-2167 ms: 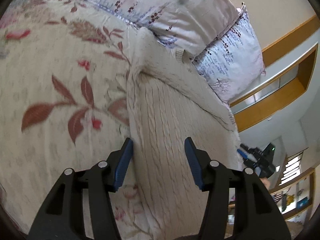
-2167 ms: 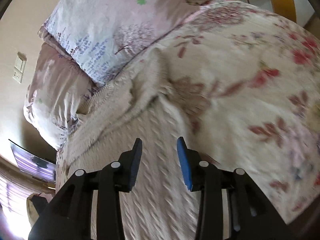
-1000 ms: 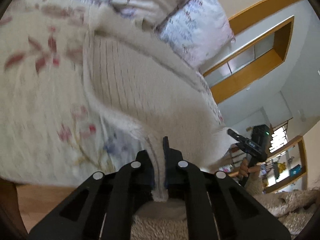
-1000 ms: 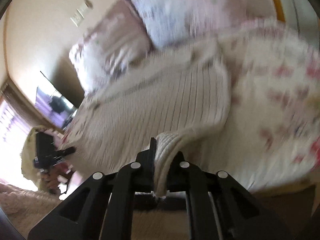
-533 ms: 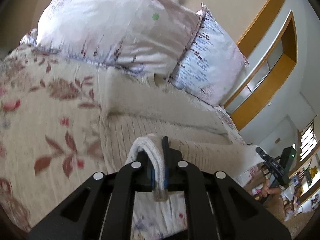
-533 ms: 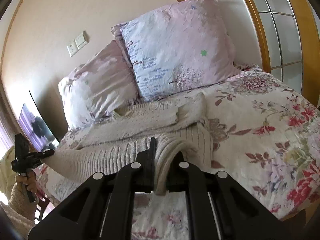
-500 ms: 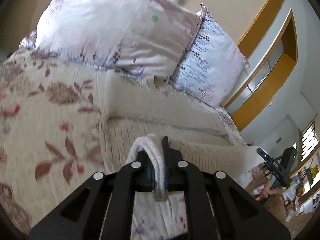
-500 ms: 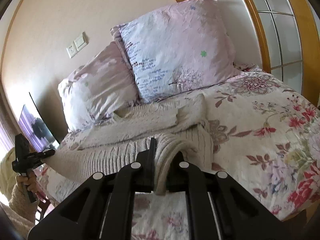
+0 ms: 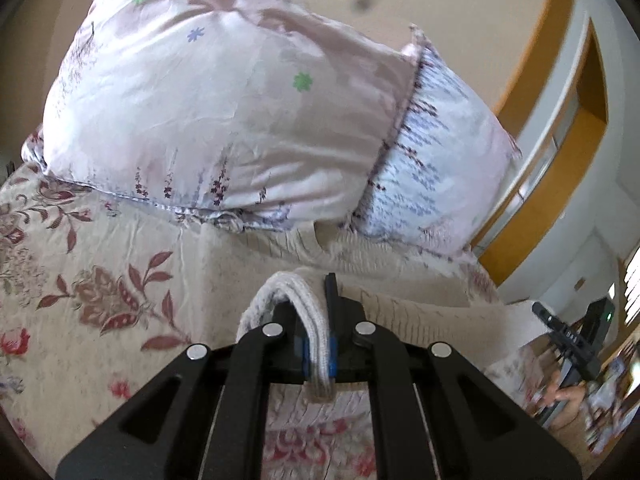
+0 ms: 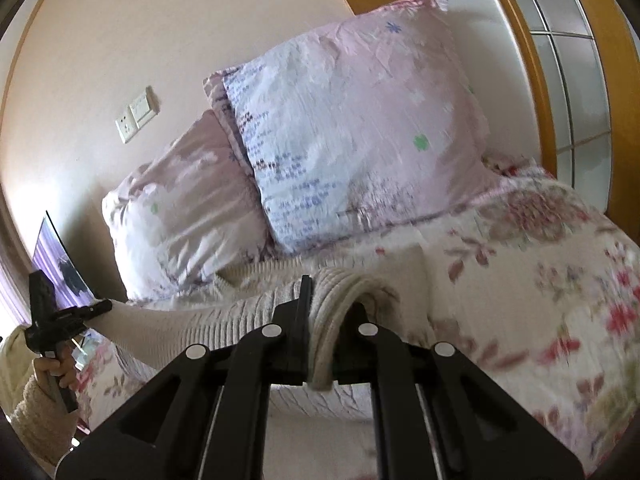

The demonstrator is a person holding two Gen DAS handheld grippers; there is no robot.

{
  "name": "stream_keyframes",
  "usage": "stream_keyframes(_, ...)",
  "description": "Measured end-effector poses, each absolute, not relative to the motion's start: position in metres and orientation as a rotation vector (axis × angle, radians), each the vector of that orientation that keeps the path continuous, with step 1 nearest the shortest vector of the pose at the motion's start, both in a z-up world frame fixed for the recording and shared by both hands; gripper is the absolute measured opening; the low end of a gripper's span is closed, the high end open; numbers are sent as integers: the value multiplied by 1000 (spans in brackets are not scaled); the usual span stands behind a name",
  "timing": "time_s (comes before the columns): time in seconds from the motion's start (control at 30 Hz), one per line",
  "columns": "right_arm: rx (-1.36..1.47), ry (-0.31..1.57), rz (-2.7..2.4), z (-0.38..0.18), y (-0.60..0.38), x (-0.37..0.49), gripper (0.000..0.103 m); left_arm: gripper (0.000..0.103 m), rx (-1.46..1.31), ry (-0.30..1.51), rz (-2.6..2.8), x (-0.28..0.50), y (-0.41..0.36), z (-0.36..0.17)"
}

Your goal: Fold small clothes

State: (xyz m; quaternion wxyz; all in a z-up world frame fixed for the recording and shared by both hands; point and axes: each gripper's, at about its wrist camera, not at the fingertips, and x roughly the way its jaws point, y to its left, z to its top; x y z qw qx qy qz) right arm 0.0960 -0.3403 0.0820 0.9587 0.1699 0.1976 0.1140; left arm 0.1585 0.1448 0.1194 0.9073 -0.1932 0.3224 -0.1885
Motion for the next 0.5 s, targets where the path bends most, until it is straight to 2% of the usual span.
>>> stream_keyframes(0.17, 393, 409, 221, 79, -342, 140, 8, 6, -488, 685, -363, 203, 152, 109)
stream_keyframes(0.5, 553, 668, 151, 7, -357, 213, 8, 6, -571, 842, -293, 263, 147, 37)
